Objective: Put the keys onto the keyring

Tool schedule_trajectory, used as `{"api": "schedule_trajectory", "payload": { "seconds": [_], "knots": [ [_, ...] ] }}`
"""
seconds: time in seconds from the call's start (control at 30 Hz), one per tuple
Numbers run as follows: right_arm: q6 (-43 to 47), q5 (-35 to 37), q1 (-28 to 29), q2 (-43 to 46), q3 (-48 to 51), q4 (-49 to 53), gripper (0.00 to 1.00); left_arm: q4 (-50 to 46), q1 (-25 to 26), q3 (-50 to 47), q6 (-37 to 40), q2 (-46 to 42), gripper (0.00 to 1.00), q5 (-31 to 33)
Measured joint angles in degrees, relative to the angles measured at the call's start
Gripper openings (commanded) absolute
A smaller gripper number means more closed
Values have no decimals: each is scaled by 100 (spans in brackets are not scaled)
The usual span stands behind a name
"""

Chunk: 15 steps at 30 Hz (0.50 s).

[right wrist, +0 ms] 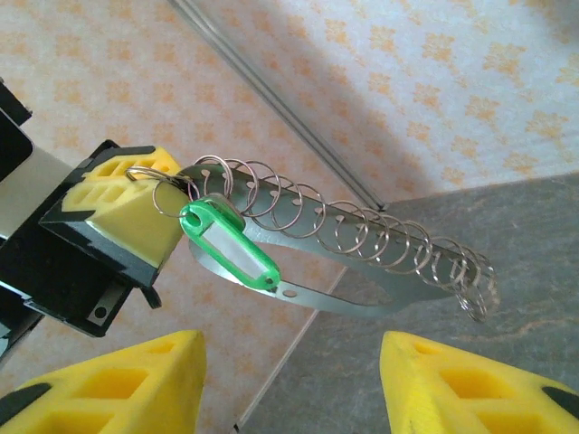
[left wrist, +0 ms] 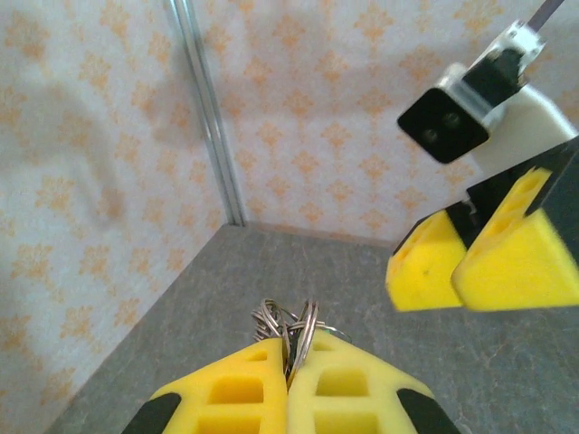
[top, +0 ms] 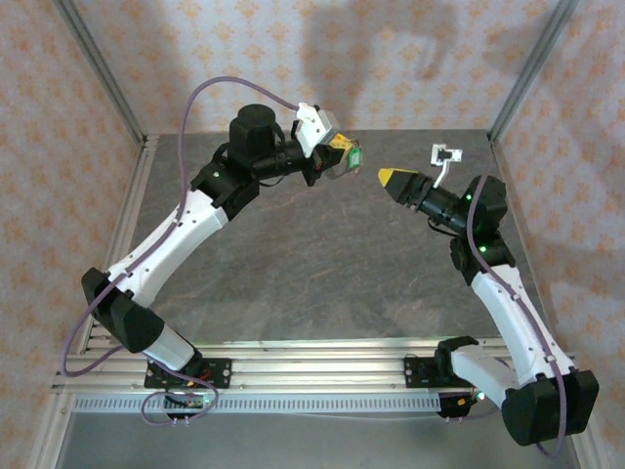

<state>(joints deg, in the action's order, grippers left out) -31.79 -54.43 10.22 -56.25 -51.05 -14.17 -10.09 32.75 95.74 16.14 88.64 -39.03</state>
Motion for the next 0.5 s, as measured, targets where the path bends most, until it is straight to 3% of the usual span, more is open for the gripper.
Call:
{"api": "schedule_trajectory", "payload": {
  "seconds": [0.5],
  "knots": [
    [623, -302, 439, -448, -634, -2, 53, -501, 66, 413, 39, 201, 0, -372]
  ]
}}
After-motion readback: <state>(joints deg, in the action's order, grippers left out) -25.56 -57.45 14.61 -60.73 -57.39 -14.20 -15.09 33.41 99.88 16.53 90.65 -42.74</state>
